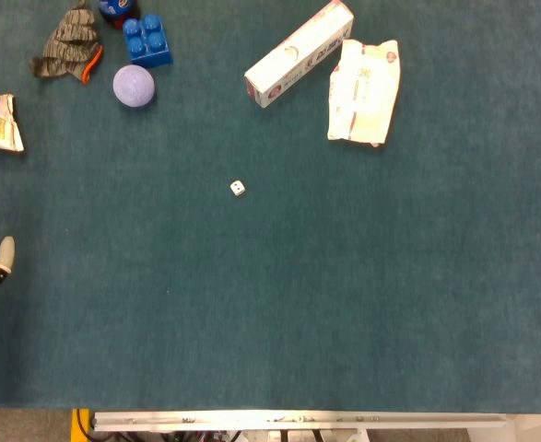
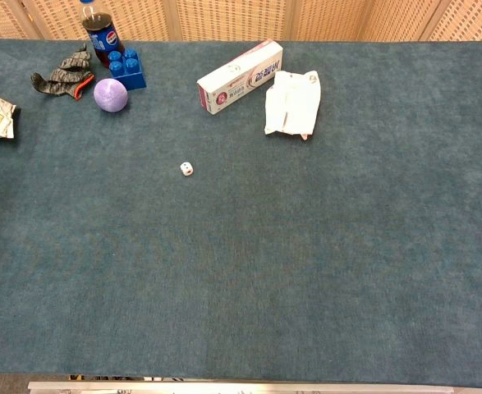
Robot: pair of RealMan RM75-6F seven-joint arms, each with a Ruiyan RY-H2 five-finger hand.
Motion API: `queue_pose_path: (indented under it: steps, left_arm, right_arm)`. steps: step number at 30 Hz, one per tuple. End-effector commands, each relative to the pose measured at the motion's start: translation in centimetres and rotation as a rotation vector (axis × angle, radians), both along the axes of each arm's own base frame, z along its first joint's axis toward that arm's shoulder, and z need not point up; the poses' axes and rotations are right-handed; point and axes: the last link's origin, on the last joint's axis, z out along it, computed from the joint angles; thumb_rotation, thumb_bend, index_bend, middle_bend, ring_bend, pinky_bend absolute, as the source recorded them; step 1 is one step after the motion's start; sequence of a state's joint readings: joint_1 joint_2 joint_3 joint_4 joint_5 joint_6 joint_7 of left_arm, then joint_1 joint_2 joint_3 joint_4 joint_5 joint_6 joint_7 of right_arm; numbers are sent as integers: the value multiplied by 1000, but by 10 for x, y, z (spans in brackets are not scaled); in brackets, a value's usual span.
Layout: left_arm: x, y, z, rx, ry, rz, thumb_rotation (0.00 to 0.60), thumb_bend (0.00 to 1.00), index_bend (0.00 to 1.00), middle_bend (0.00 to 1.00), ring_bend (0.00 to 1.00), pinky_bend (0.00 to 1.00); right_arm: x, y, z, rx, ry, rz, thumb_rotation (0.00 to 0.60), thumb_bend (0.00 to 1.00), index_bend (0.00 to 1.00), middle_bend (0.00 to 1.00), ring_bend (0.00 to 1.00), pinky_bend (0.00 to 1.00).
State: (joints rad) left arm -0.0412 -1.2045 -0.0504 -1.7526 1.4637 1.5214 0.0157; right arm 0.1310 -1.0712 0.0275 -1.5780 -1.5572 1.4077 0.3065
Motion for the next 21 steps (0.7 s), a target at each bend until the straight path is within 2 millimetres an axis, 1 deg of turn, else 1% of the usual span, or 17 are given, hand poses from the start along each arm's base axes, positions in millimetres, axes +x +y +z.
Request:
queue_pose_path:
  steps: [1, 9, 13, 15, 17, 18, 19, 20, 21]
  left_arm:
    - [0, 0, 0, 1, 0, 0, 600, 361, 66, 190, 201, 234]
    - [0, 1, 1, -4, -4, -19, 600, 361, 66, 190, 201, 234]
    - [2, 6, 0, -45, -5, -61, 600, 361, 67, 191, 208, 235]
    - [4, 10, 0, -76, 5, -97, 600, 361, 72, 209, 218, 243]
    - [7, 17, -1, -111, 19, -137, 600, 361, 79, 259, 263, 293]
    - [8, 20, -1, -125, 27, -156, 600, 361, 83, 295, 299, 342]
    - [10, 24, -2, -138, 33, -174, 600, 361, 90, 350, 348, 415]
    - [13, 29, -3, -158, 38, -198, 600, 361, 95, 390, 381, 463]
    - [15, 33, -4, -176, 42, -215, 600, 361, 103, 458, 442, 554]
  right_arm:
    - [0, 0, 0, 0, 0, 1, 600, 345, 294, 365, 313, 348]
    - [3, -1, 4, -28, 6, 8, 600, 344, 294, 365, 313, 347]
    - [5, -5, 8, -90, 16, 5, 600, 344, 294, 365, 313, 347]
    - [7, -7, 9, -112, 23, 5, 600, 345, 294, 365, 313, 347]
    - [10, -9, 11, -124, 30, 7, 600, 345, 294, 365, 313, 348]
    - [11, -10, 12, -129, 32, 8, 600, 345, 294, 365, 313, 347]
    - [12, -11, 12, -132, 33, 10, 600, 345, 294, 365, 313, 347]
    - [13, -12, 13, -136, 35, 13, 600, 345, 294, 365, 313, 347]
    - [14, -14, 14, -139, 36, 16, 600, 345, 294, 365, 313, 347]
